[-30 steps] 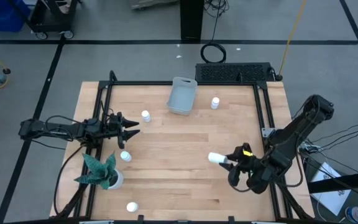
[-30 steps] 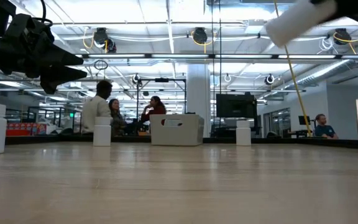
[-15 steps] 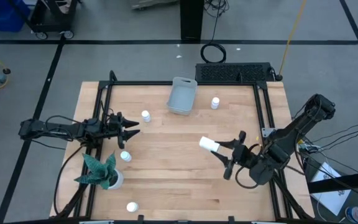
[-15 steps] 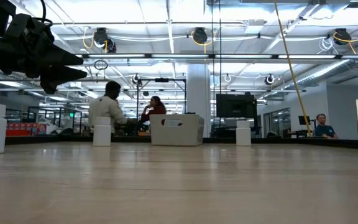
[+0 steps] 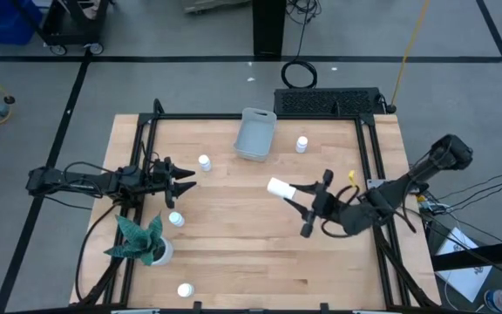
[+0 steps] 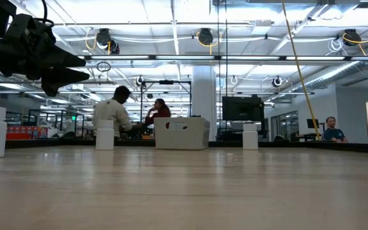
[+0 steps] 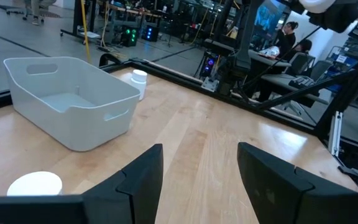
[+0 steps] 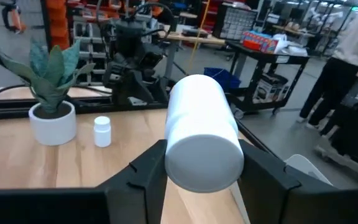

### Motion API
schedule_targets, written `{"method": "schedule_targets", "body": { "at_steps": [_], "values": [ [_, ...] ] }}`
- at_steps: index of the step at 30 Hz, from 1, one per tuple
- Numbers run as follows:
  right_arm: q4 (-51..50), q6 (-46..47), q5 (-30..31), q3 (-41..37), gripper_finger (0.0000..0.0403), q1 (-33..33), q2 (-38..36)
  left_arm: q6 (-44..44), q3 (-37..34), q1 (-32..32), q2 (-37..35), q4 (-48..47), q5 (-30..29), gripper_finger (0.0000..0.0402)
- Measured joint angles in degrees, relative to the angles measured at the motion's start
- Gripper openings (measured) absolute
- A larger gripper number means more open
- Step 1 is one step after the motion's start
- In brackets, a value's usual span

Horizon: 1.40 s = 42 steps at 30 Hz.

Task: Pick and place pill bottles into a basket
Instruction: Put the white medicine bottle into the gray bin

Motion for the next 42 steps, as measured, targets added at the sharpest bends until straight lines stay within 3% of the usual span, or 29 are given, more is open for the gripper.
{"method": "schedule_targets", "body": {
  "at_steps": [6,13,42],
  "values": [
    [2.53,-1.87,-4.10,0.00,0.0154,-6.96,0.00,-0.05,0.00,0.00,0.00,0.04,0.00,0.0212],
    [9.35,-6.96,-16.37,0.00,0.0153,-15.37,0.00,-0.20,0.00,0.02,0.00,0.07,-0.02,0.0212],
    [19.77,-10.31,-37.62,0.00,0.0160,-42.94,2.79,0.25,-0.02,0.00,-0.02,1.31,-0.27,0.0212]
  ]
}}
